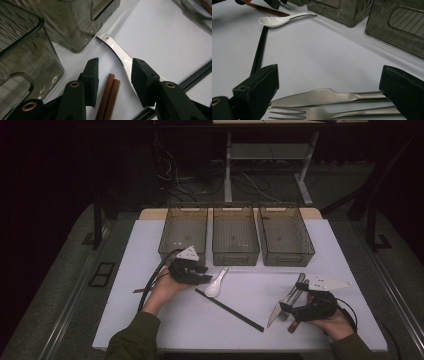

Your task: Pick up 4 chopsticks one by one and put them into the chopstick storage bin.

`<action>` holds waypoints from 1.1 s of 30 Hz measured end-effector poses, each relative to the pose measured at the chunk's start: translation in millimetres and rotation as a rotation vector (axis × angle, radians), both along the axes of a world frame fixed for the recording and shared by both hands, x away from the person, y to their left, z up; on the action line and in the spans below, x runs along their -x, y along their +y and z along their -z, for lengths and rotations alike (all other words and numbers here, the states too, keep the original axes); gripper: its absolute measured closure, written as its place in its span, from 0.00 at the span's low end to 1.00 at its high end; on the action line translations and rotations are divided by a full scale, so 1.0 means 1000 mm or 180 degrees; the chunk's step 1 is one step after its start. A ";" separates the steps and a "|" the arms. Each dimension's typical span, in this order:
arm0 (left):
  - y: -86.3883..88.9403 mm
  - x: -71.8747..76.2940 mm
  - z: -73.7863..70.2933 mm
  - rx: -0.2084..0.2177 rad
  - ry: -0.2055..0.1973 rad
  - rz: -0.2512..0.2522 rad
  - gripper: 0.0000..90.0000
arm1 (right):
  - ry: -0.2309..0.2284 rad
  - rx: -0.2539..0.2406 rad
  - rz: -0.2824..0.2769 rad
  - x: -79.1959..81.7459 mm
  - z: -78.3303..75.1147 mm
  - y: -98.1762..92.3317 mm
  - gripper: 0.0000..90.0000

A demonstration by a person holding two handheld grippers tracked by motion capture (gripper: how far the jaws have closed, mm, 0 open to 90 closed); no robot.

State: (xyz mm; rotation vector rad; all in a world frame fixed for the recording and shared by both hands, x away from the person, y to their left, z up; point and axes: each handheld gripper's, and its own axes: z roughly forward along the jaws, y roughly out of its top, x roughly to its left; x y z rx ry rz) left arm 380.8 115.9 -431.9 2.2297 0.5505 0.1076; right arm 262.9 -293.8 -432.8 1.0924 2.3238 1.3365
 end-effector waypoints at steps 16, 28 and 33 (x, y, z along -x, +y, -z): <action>0.007 0.000 0.010 -0.0406 0.0064 0.0068 0.73 | 0.0006 0.0004 -0.0018 0.000 0.000 0.000 0.03; 0.009 -0.001 0.011 -0.0414 0.0046 0.0088 0.78 | 0.0016 0.0013 -0.0019 0.000 0.000 0.000 0.03; 0.009 -0.001 0.010 -0.0419 0.0045 0.0085 0.80 | 0.0021 0.0012 -0.0015 0.000 0.001 0.000 0.03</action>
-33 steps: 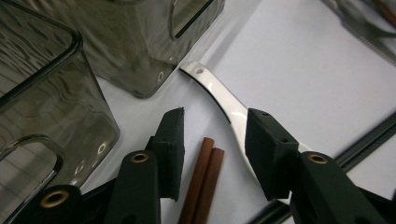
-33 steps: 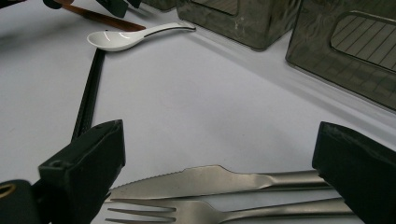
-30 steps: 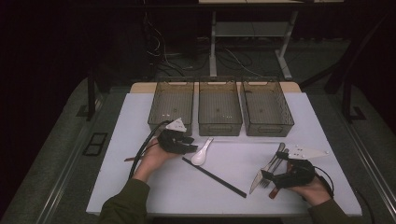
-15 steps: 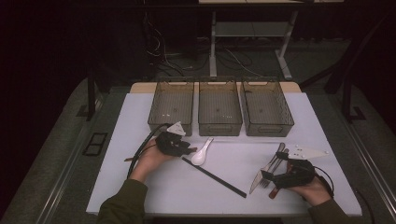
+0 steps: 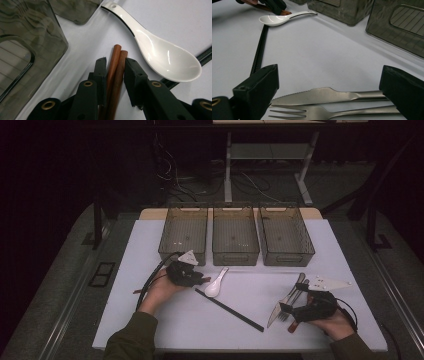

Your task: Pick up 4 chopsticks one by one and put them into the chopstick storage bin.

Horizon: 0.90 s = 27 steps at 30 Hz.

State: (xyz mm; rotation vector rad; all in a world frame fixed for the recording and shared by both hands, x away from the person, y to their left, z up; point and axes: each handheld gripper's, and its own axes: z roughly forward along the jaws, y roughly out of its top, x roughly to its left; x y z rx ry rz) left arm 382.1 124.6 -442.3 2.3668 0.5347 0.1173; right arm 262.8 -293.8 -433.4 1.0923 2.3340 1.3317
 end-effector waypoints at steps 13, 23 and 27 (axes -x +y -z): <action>0.001 -0.001 0.000 -0.0019 -0.0022 -0.0079 0.83 | 0.0006 0.0007 -0.0005 0.000 0.000 0.000 0.03; 0.004 -0.003 -0.001 -0.0082 -0.0107 -0.0258 0.83 | 0.0006 0.0015 -0.0010 0.000 0.000 0.000 0.03; 0.007 -0.003 -0.001 -0.0103 -0.0141 -0.0319 0.83 | 0.0004 0.0014 -0.0010 0.000 0.000 0.000 0.03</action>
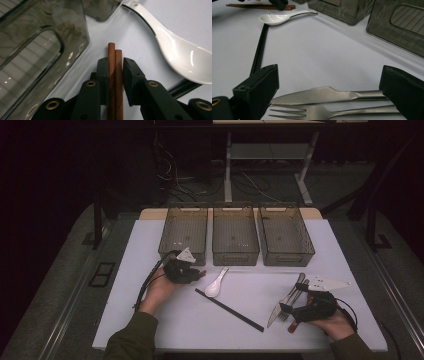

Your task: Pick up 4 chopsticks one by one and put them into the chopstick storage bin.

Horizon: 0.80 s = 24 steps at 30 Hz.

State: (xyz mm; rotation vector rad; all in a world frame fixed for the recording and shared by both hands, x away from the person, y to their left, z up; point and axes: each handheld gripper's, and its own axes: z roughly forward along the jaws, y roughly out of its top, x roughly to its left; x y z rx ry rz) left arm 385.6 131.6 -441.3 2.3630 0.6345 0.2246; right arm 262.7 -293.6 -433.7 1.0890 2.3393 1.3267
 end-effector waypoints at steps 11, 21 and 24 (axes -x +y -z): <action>0.008 -0.003 0.000 0.0109 -0.0039 -0.0153 0.76 | -0.0001 0.0002 -0.0002 0.000 0.000 0.000 0.03; 0.013 0.002 -0.007 0.0345 -0.0015 -0.0184 0.62 | -0.0008 -0.0002 0.0007 0.000 0.000 -0.001 0.03; 0.014 0.004 -0.010 0.0393 -0.0012 -0.0202 0.57 | -0.0010 -0.0007 0.0009 0.000 0.000 -0.001 0.03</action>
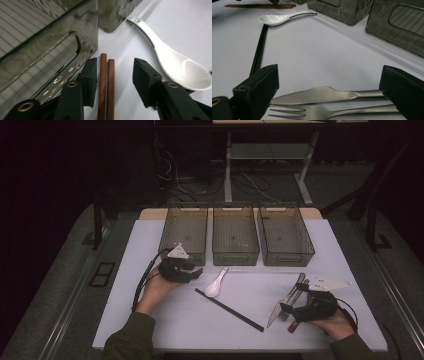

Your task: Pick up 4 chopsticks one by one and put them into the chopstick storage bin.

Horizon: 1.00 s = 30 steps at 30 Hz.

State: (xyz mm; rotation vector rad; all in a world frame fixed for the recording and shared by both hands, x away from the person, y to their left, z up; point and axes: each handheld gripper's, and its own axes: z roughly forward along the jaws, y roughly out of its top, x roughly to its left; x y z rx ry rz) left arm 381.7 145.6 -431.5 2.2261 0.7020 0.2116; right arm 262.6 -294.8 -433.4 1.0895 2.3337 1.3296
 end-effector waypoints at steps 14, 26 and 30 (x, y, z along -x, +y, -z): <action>0.013 0.022 -0.019 0.0254 -0.0113 -0.0053 0.38 | -0.0011 -0.0006 0.0017 0.000 0.000 0.000 0.03; 0.028 0.040 -0.027 0.0405 -0.0239 -0.0159 0.32 | 0.0004 -0.0014 0.0027 0.001 -0.001 -0.001 0.03; 0.035 0.049 -0.027 0.0407 -0.0302 -0.0204 0.31 | 0.0000 -0.0016 0.0024 0.001 -0.001 -0.001 0.03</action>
